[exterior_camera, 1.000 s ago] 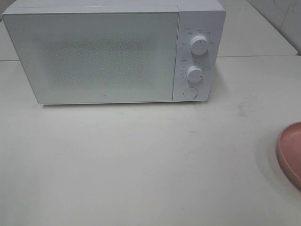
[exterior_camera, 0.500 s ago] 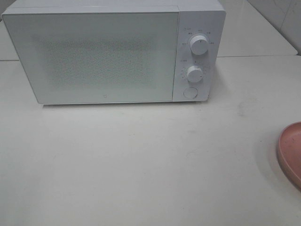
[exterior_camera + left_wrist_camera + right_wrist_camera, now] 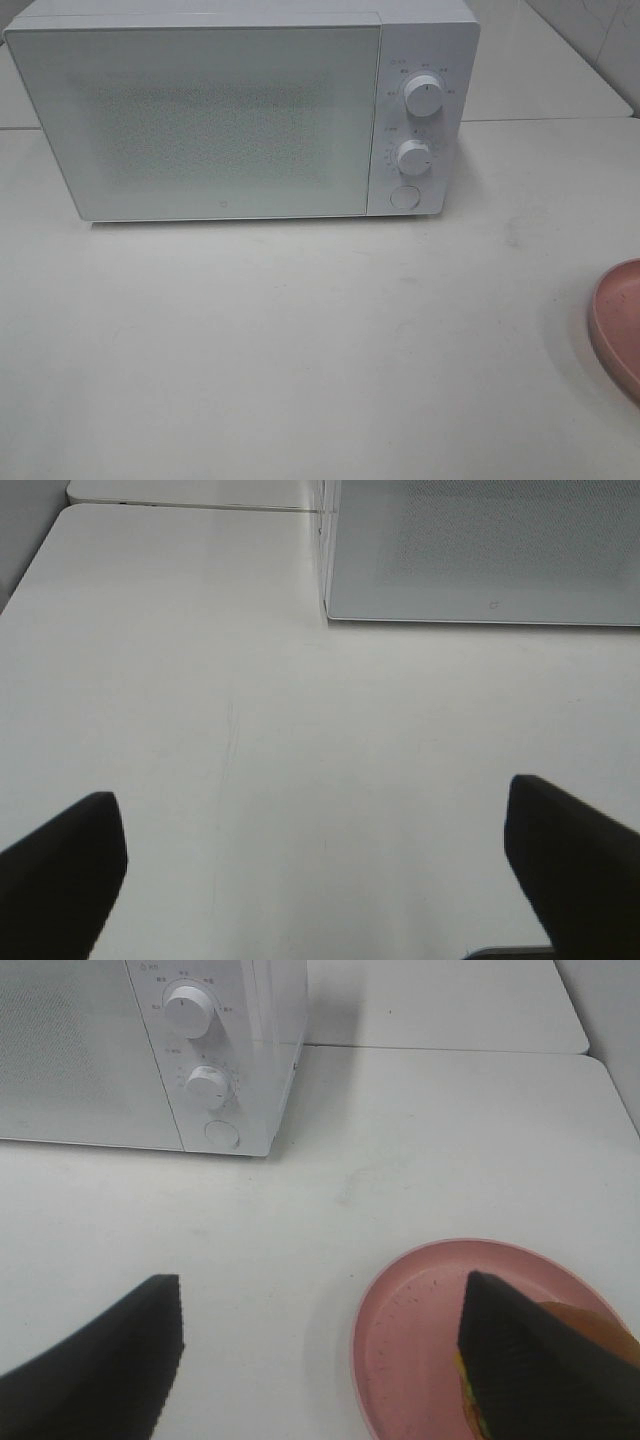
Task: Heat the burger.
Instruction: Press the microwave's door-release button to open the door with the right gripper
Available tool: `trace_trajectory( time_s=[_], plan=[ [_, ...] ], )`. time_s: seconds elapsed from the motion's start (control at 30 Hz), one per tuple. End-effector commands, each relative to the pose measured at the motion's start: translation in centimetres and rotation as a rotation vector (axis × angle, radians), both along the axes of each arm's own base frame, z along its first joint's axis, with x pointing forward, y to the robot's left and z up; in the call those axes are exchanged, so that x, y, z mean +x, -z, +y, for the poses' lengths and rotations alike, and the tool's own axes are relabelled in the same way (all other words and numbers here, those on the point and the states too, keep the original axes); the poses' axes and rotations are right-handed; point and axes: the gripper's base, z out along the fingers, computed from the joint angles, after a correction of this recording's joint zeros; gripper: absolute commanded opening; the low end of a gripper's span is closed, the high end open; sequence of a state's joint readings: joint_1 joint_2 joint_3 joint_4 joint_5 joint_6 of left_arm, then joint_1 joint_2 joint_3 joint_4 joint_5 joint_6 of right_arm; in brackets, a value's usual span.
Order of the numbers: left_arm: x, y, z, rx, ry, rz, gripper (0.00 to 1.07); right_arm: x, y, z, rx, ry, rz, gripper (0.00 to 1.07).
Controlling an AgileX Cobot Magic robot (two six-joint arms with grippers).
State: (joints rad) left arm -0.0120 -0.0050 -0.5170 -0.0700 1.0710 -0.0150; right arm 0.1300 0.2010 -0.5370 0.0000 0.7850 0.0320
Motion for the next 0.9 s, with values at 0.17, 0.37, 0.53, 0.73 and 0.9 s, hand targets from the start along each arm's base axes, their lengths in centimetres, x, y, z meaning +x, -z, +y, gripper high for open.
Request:
trace_trajectory(
  time_s=[0.17,0.37,0.53,0.73,0.9],
  plan=[
    [-0.4,0.1,0.0,0.000,0.001,-0.024,0.98,2.6,-0.7,0.3,0.004,0.005,-0.036,0.75],
    [-0.4,0.1,0.0,0.000,0.001,-0.024,0.98,4.7,-0.9,0.6,0.005,0.004,-0.042,0.75],
    [-0.4,0.1,0.0,0.000,0.001,-0.024,0.98,6.6,-0.7,0.8,0.005,0.004,-0.028,0.75],
    [-0.4,0.1,0.0,0.000,0.001,-0.024,0.98,8.7,-0.4,1.1,0.005,0.004,-0.027,0.75],
    [-0.4,0.1,0.0,0.000,0.001,-0.024,0.98,10.4,-0.3,1.3,0.008,0.003,-0.052,0.75]
  ],
)
